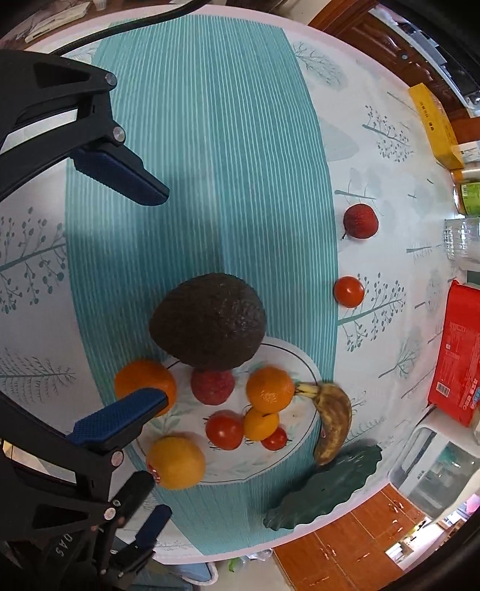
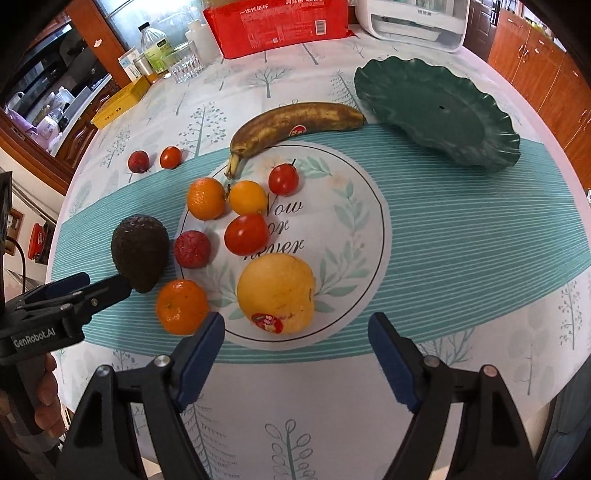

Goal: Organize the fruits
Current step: 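Grasp the avocado with the left tool while the right tool grasps the grapefruit, then carry avocado and grapefruit to the green plate and release both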

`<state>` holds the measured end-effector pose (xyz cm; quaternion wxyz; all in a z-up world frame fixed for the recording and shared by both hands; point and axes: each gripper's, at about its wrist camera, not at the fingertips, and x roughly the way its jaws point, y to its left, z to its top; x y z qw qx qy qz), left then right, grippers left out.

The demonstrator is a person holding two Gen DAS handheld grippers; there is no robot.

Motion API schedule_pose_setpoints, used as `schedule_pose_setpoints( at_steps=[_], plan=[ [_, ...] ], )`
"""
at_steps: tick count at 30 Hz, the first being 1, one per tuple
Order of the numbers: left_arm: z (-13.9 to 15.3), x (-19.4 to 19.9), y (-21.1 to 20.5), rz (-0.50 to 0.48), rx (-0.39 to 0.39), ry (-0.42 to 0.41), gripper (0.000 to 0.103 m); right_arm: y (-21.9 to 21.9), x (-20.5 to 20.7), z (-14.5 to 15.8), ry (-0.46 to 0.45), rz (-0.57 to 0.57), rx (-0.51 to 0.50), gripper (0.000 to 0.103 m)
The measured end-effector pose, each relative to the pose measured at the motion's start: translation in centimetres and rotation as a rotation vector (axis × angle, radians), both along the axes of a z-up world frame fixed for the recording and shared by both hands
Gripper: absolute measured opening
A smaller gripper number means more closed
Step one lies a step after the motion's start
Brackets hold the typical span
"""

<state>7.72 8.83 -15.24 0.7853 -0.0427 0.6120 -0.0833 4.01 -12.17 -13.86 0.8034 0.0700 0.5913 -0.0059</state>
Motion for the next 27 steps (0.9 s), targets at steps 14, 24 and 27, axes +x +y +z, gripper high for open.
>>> schedule_pose_setpoints(
  at_steps=[14, 24, 27],
  plan=[
    [-3.0, 3.3, -1.3, 0.036, -0.066, 0.054, 0.088, 0.6, 1.8, -2.4, 0.015, 0.011, 0.021, 0.066],
    [-3.6, 3.7, -1.3, 0.063, -0.114, 0.046, 0.06, 1.3, 2.4, -2.9, 0.026, 0.04, 0.019, 0.052],
    [-3.7, 3.7, -1.5, 0.07, -0.114, 0.04, 0.06, 1.2, 2.3, -2.8, 0.027, 0.05, 0.009, 0.051]
  ],
)
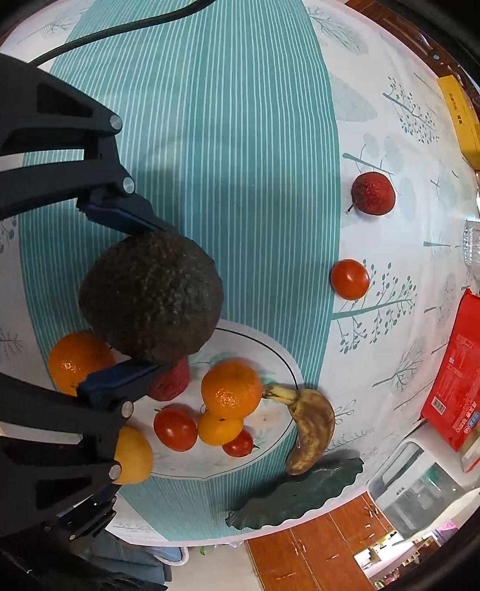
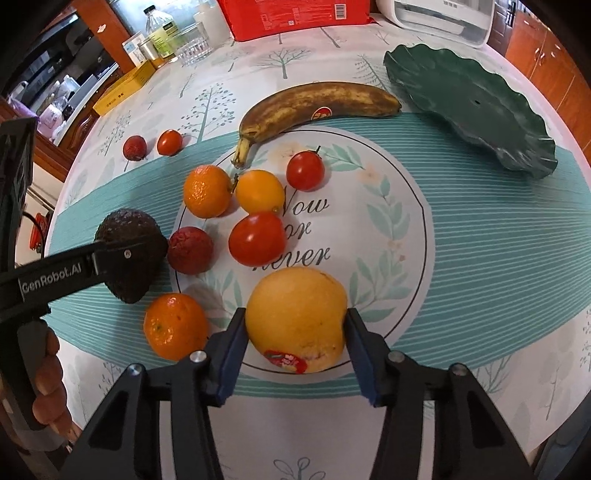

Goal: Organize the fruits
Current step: 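Carry avocado and grapefruit to the green plate and release both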

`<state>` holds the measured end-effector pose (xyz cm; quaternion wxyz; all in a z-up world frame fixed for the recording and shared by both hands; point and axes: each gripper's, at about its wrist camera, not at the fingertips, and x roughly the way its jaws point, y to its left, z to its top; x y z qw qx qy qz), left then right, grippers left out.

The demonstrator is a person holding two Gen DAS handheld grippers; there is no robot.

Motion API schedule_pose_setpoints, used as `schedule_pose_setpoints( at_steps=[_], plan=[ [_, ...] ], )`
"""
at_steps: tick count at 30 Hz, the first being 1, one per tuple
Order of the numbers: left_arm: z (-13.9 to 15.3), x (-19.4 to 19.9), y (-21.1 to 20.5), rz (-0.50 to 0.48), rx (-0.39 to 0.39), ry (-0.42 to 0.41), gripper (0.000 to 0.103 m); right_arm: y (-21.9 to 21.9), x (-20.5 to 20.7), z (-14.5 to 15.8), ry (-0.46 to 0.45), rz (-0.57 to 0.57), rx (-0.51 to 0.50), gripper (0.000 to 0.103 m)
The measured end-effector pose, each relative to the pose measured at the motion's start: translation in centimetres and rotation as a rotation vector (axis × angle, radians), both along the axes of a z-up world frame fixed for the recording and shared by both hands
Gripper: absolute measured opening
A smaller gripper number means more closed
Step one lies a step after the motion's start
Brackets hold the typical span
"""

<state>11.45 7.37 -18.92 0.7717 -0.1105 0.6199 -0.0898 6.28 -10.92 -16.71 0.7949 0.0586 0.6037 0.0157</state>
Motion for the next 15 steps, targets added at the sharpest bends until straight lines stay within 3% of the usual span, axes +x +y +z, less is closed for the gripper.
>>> schedule_pose_setpoints(
  at_steps=[7, 15],
  plan=[
    [0.8, -0.7, -0.1, -0.001, 0.032, 0.016, 0.059, -0.7, -0.6, 1.6, -0.017, 0.01, -0.013, 0.051],
    [5.5, -1.4, -2.1, -0.075, 0.04, -0.059, 0.059, -3.8, -1.2, 5.9, -0.079, -0.02, -0.031, 0.051]
  ],
)
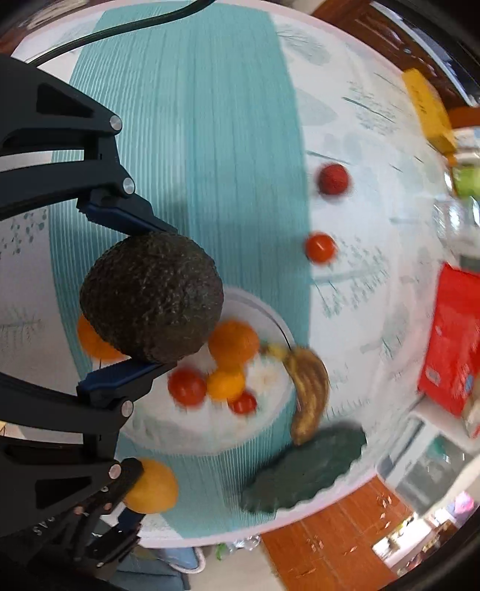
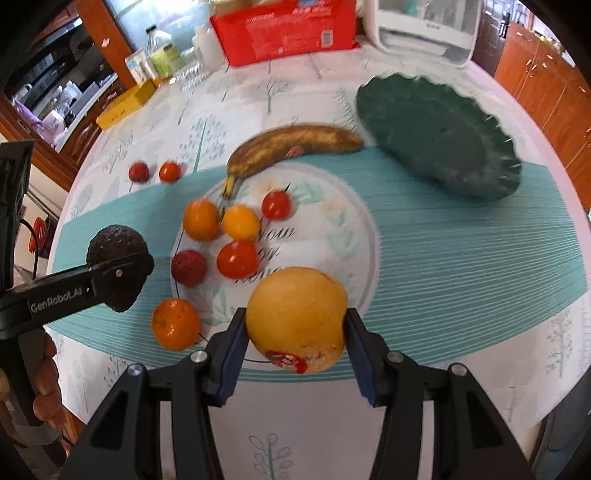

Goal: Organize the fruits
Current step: 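Carry avocado and grapefruit to the green plate and release both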

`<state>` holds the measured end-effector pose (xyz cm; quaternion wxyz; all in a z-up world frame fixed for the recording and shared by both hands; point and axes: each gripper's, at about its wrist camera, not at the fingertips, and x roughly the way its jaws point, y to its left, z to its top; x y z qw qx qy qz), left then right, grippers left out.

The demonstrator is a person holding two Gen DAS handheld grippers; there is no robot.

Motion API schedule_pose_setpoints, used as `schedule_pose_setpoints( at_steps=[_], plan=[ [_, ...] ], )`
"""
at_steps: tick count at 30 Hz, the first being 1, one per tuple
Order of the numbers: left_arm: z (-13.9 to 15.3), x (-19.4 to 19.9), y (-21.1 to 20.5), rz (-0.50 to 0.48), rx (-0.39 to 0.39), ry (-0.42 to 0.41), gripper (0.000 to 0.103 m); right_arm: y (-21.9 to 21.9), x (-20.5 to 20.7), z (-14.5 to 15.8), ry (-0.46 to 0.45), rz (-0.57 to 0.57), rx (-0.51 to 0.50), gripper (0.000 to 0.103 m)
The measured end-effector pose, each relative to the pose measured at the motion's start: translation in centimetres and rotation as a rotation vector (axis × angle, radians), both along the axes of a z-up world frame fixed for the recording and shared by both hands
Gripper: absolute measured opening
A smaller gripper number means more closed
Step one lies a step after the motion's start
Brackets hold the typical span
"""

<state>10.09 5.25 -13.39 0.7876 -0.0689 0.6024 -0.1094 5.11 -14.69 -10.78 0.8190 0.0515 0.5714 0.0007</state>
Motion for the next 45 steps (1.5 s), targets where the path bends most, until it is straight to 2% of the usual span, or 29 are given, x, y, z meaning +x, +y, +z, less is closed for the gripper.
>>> schedule_pose_setpoints(
  at_steps=[5, 11, 15, 19, 24, 31, 34, 39, 45],
  plan=[
    [4.3, 0.2, -3.7, -0.077, -0.027, -0.065, 0.059, -3.0, 0.0, 3.6, -0.063, -0.018, -0.014, 0.051],
    [9.0, 1.6, -10.3, -0.138, -0.022, -0.148, 0.059, -8.3, 1.8, 8.0, -0.155, -0.02, -0.025, 0.051],
    [10.6, 3.9, -15.1, -0.166, -0.005, -0.181, 0.06, -11.9, 4.2, 9.3, -0.193, -0.012, -0.054, 0.051],
    [10.7, 6.8, -19.7, -0.167, 0.009, -0.201, 0.06, -15.7, 7.2, 9.1, -0.2, 0.006, -0.066, 0.051],
    [8.7, 10.5, -24.6, -0.156, 0.032, -0.182, 0.06, -19.8, 11.4, 6.5, -0.166, 0.016, -0.085, 0.051],
    [3.0, 14.9, -28.5, -0.136, 0.09, -0.106, 0.06, -22.7, 14.6, 1.0, -0.074, 0.014, -0.103, 0.051],
    [0.4, 16.1, -29.3, -0.125, 0.11, -0.059, 0.06, -23.0, 15.4, -1.4, -0.035, 0.032, -0.1, 0.051],
    [-2.1, 16.9, -29.9, -0.135, 0.13, -0.022, 0.06, -21.8, 16.2, -3.8, 0.004, 0.095, -0.129, 0.052],
    [-3.8, 17.6, -30.4, -0.16, 0.178, 0.004, 0.061, -20.8, 16.7, -4.2, -0.014, 0.131, -0.179, 0.053]
  ],
)
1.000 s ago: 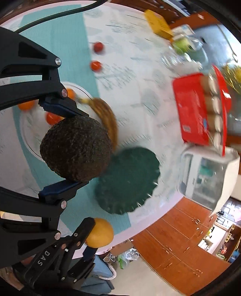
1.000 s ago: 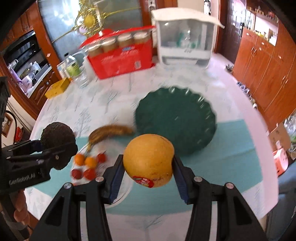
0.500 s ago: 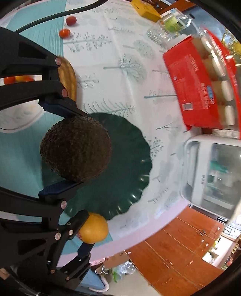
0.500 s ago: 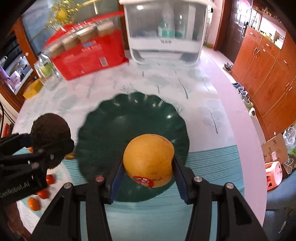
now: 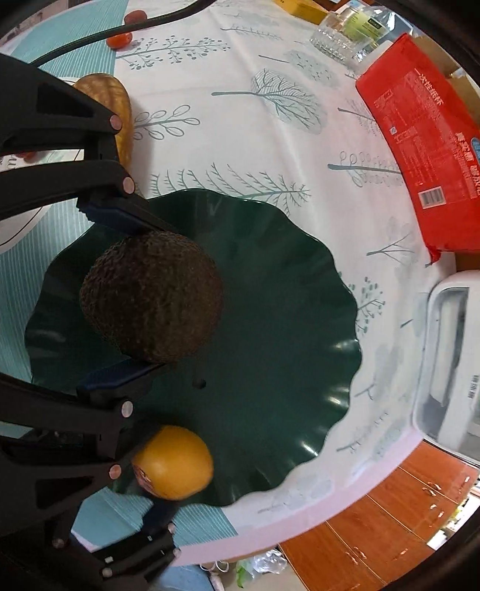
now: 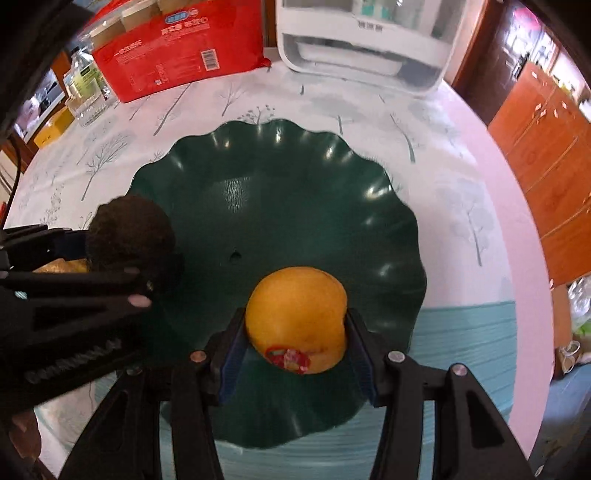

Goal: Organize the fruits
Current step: 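Carry avocado and grapefruit to the green plate and release both, then move both open tools back toward the white fruit plate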

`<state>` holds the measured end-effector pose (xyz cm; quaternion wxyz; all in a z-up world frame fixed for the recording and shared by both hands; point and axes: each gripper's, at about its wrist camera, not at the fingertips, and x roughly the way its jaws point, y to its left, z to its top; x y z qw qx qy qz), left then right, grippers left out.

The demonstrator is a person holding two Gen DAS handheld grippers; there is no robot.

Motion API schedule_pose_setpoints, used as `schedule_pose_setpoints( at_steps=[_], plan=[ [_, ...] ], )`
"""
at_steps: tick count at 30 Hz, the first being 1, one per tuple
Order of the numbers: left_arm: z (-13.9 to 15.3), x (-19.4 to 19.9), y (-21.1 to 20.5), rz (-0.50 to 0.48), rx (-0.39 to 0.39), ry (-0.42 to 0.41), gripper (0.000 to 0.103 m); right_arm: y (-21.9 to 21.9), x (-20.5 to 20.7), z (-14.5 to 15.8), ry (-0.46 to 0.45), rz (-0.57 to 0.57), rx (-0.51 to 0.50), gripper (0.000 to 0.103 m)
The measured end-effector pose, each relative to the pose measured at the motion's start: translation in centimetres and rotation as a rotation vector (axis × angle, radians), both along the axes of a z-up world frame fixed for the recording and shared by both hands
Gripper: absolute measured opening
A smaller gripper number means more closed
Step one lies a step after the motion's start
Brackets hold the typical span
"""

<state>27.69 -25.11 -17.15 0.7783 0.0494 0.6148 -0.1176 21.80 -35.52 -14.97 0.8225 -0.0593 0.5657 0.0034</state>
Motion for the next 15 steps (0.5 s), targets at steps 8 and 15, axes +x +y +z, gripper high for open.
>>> schedule_pose_setpoints(
  at_steps=[8, 15],
  plan=[
    [2.0, -0.5, 0.0, -0.036, 0.03, -0.104, 0.092, 0.5, -0.5, 1.0, -0.053, 0.028, -0.042, 0.062],
    [3.6, -1.9, 1.3, -0.008, 0.004, -0.127, 0.092, 0.0, -1.7, 3.5, -0.086, -0.002, 0.009, 0.064]
  ],
)
